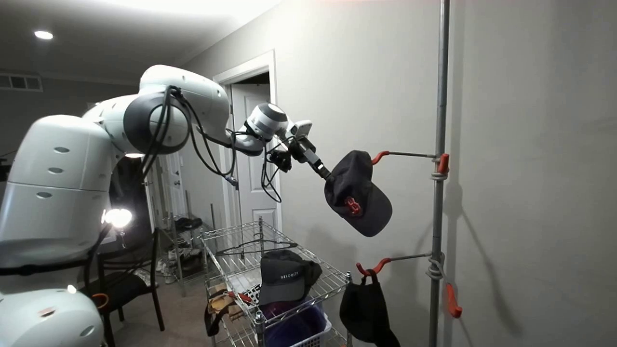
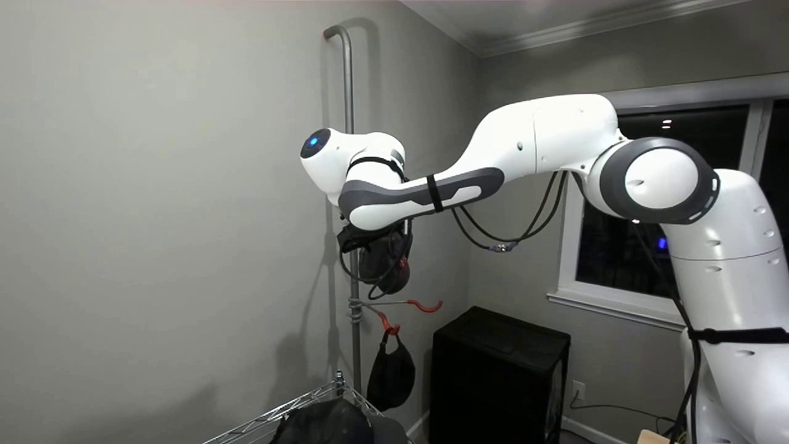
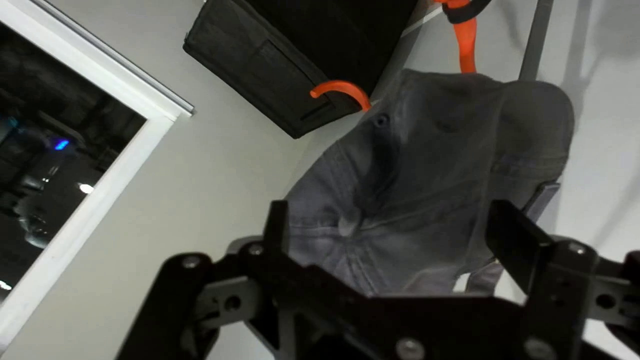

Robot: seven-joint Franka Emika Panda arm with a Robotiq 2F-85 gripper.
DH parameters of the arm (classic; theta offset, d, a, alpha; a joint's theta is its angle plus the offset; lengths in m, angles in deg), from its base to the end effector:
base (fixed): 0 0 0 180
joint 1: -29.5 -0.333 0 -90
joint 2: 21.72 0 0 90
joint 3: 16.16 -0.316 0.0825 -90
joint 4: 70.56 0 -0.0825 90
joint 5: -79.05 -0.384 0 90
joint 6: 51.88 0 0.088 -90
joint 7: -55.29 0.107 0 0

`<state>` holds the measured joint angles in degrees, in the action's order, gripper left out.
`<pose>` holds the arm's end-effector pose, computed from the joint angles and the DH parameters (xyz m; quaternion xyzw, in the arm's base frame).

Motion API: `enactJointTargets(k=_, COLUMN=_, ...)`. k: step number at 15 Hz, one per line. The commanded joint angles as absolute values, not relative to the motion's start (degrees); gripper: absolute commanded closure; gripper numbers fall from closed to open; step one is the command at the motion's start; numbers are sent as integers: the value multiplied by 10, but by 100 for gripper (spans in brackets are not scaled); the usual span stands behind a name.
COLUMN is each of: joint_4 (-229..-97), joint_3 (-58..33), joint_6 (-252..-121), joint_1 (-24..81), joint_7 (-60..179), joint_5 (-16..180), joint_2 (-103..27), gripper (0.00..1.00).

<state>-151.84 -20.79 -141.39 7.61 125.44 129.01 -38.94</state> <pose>0.6126 0.2050 0.5524 0.8542 -0.3112 0.2593 0.3258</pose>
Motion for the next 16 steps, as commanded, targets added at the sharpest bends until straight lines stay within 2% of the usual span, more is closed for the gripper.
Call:
enactJointTargets(k=1, joint_4=-1557, joint_3=-213, joint_6=-1411, joint_1=96, joint_7=1294, joint_5=1306, joint_2=-367, gripper=0)
enactJointTargets(k=4, joint_4=-1569, joint_3=-210, joint_6=-1426, joint_1=113, joint_7=1306, joint_5=1313, joint_2=-368, gripper=0)
enactJointTargets(k=5, joint_4=-1575, joint_3=-210, joint_6=-1433, joint_1=118, joint_7=1304, joint_5=1315, joint_2=-366, gripper=25)
enactJointTargets(k=7, joint_4=-1584, joint_3=-210, joint_6=-1439, joint_1=125, joint_7=1310, joint_5=1321, joint_2=-364, gripper=32)
enactJointTargets(k=16, joint_4=-1607, joint_3=-216, joint_6=-1449, joint_1=130, joint_7=1323, joint_5=1349, joint_2=-346, gripper=92)
